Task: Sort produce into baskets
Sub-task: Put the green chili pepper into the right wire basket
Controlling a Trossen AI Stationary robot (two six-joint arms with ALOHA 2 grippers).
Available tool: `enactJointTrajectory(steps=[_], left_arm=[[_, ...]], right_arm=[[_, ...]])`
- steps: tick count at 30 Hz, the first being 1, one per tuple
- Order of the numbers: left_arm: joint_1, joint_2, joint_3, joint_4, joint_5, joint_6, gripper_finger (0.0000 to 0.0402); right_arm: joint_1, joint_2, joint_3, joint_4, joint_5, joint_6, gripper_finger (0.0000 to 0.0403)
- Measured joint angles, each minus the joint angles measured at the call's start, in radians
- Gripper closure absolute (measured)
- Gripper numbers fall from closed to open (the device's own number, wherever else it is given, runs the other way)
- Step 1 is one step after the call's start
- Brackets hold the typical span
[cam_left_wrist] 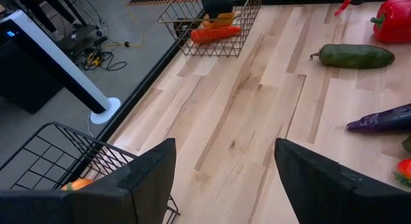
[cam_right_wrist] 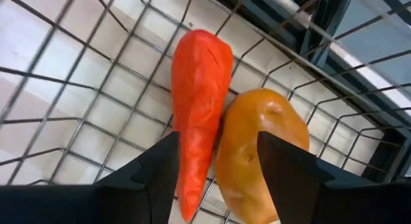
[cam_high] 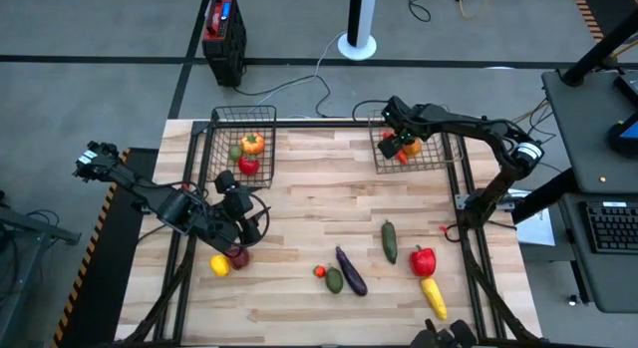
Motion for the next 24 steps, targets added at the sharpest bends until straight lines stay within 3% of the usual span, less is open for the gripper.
enactJointTrajectory(steps=[11, 16, 19, 24], left_arm=[[0.000, 0.000, -0.084, 0.057, 0.000, -0.091, 0.0155], [0.000, 0.000, -0.167, 0.242, 0.003, -0.044, 0.0155], [0.000, 0.000, -0.213, 0.348, 0.018, -0.003, 0.0155], [0.000, 0.000, -0.241, 0.402, 0.029, 0.009, 0.0155]], right_arm=[[0.050, -0.052, 0.161, -0.144, -0.004, 0.043, 0.0208], [0.146, -0.079, 0.221, -0.181, -0.016, 0.079, 0.0207], [0.221, -0.093, 0.244, -0.179, -0.086, 0.105, 0.0207], [0.369, -0.093, 0.275, -0.177, -0.136, 0.157, 0.0206]])
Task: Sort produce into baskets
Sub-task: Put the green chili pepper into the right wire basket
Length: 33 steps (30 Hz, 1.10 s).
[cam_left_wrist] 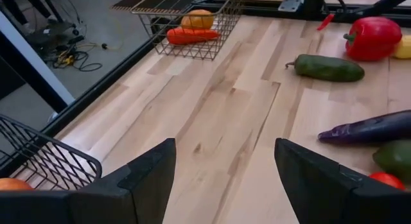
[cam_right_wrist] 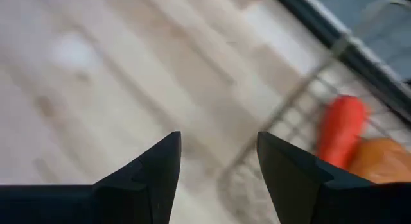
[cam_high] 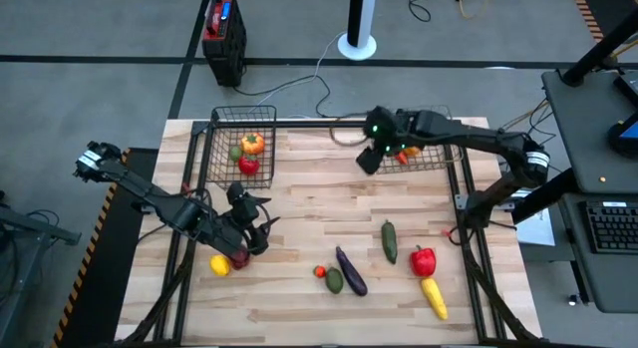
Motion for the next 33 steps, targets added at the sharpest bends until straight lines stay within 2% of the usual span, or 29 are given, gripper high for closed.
enactJointTrajectory(steps=[12, 19, 26, 33], left_arm=[[0.000, 0.000, 0.000, 0.010, 0.000, 0.004, 0.0155], [0.000, 0.000, 0.005, 0.030, 0.000, 0.023, 0.0155], [0.001, 0.000, 0.007, 0.073, 0.000, 0.078, 0.0155], [0.001, 0.000, 0.007, 0.077, 0.000, 0.087, 0.0155]], right_arm=[[0.316, 0.011, -0.003, -0.057, -0.079, 0.210, 0.0180], [0.459, 0.011, -0.012, -0.222, -0.081, 0.409, 0.0160], [0.565, 0.011, -0.056, -0.331, -0.128, 0.597, 0.0140], [0.615, 0.008, -0.110, -0.358, -0.132, 0.712, 0.0129]])
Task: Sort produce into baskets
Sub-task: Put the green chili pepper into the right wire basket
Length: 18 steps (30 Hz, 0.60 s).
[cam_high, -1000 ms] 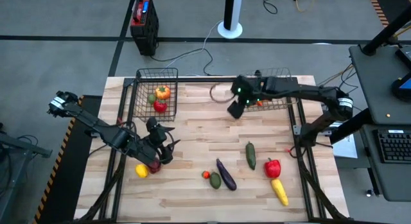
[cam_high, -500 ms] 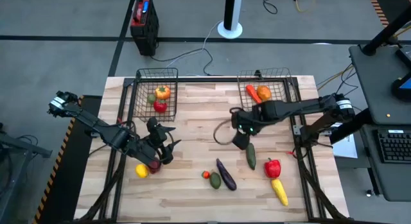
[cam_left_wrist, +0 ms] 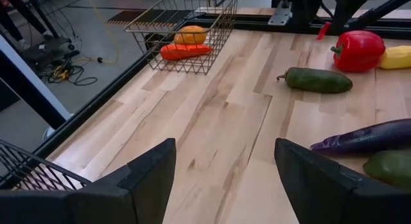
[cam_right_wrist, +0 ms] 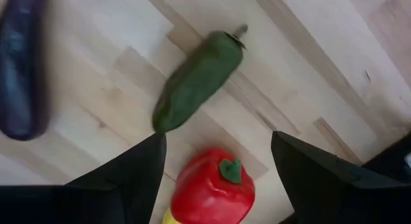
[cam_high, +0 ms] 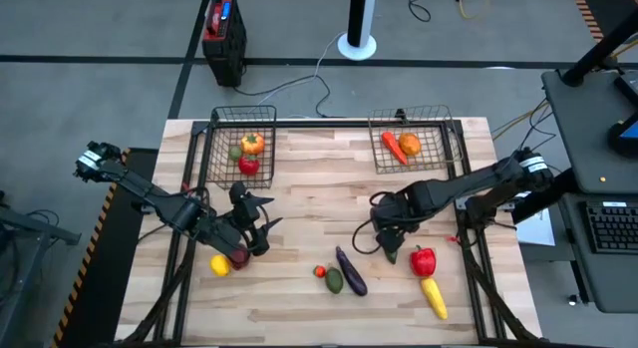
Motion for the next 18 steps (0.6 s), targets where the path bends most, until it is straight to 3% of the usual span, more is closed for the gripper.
enactJointTrajectory(steps=[5, 18], left_arm=[[0.000, 0.000, 0.000, 0.000, 0.000, 0.018, 0.0155], [0.001, 0.000, -0.002, 0.000, 0.000, 0.037, 0.0155]], right_arm=[[0.000, -0.001, -0.067, 0.033, 0.002, 0.035, 0.0126], [-0.002, 0.000, -0.282, 0.353, -0.051, 0.110, 0.0124]])
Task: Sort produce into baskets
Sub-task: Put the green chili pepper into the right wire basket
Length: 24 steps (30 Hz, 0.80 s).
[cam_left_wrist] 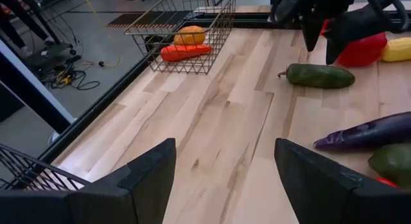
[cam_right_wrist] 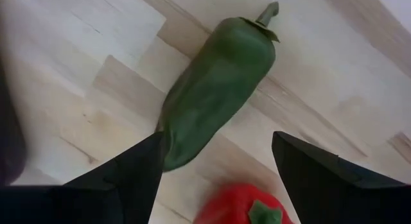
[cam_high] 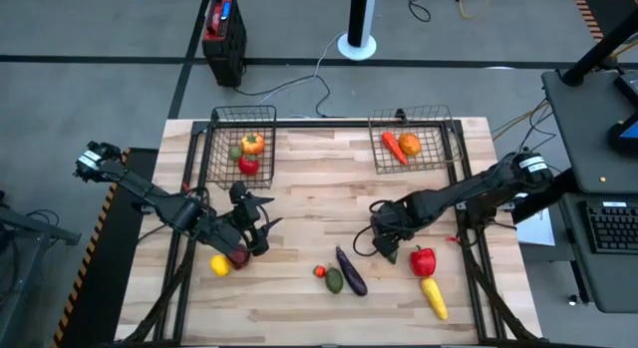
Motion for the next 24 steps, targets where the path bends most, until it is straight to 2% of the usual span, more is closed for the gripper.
enactJointTrajectory(steps=[8, 18, 24], left_arm=[[0.000, 0.000, -0.003, 0.000, 0.000, -0.002, 0.0155], [0.001, 0.000, -0.005, 0.000, 0.000, -0.008, 0.0155], [0.001, 0.000, -0.005, 0.000, 0.000, -0.008, 0.0155]], right_arm=[[0.000, 0.011, -0.039, 0.096, 0.000, 0.017, 0.0123], [0.000, 0.104, -0.040, 0.129, 0.000, 0.009, 0.0110], [0.000, 0.113, -0.040, 0.158, 0.001, 0.002, 0.0125]])
